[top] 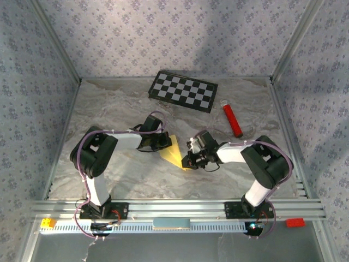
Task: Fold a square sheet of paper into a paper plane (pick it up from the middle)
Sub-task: Fourth fold the wing at the center of the table.
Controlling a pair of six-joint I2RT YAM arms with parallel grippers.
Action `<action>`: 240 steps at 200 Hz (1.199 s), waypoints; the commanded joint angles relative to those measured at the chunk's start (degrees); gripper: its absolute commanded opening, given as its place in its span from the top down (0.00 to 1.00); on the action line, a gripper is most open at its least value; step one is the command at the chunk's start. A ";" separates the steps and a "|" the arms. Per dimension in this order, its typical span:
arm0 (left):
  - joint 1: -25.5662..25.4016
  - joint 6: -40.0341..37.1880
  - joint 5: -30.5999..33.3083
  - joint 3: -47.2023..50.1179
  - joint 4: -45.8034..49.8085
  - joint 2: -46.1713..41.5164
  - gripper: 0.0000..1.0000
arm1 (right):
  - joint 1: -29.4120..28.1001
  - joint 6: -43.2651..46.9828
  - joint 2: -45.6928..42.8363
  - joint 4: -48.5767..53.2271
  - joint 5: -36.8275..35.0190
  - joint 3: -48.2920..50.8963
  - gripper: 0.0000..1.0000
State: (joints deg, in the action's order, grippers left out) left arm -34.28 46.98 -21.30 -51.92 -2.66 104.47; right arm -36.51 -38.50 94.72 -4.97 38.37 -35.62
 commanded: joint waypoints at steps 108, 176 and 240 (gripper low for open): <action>0.53 2.35 2.16 0.86 3.71 1.97 0.95 | 0.80 -6.89 -9.09 10.61 -5.01 1.23 0.80; 0.84 3.72 1.35 0.64 4.22 1.53 0.95 | 0.48 -10.98 -5.78 8.14 -3.47 0.40 0.73; 1.38 4.50 0.68 0.77 4.15 1.62 0.95 | -0.87 -11.69 -3.26 6.79 -2.80 -1.30 0.78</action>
State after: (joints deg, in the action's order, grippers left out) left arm -33.61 50.87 -21.93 -51.92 -2.66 104.49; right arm -36.29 -48.99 89.97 2.92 35.24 -35.42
